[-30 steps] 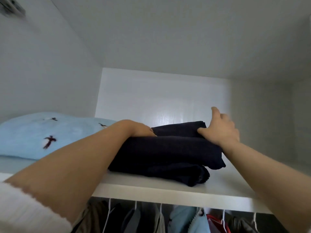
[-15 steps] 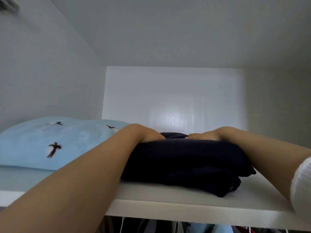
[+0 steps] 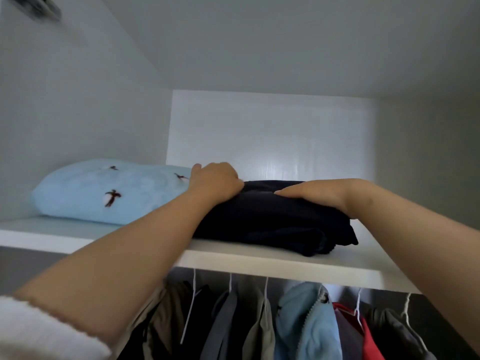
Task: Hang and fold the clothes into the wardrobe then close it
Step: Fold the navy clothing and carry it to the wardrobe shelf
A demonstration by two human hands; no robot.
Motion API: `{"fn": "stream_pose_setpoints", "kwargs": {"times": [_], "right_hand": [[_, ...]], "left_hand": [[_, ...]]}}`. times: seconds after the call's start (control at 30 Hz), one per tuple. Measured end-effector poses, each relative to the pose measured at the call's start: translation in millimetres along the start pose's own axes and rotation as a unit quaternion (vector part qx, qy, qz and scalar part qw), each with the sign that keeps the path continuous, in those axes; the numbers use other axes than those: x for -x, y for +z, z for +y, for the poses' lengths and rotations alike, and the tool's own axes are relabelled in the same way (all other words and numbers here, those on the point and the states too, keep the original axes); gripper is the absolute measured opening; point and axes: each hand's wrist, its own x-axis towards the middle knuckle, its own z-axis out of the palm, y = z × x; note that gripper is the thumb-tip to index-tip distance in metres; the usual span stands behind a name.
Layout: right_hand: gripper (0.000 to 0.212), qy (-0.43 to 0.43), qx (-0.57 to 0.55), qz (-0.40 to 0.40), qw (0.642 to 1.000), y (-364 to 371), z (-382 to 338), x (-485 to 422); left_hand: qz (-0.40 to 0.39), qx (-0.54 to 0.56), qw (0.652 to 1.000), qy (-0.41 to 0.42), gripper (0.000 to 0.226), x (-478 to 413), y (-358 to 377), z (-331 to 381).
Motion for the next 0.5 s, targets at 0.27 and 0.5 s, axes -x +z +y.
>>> {"fn": "stream_pose_setpoints", "kwargs": {"times": [0.27,0.5], "right_hand": [[0.051,-0.047,0.075,0.146,0.985,34.6,-4.9,5.4],[0.044,-0.029,0.085,0.234,0.968,47.4,7.2,17.9]], "left_hand": [[-0.129,-0.052,0.990,0.033,0.041,34.5,-3.0,2.3],[-0.082,-0.045,0.996,-0.004,0.041,49.5,1.1,4.4]]}}
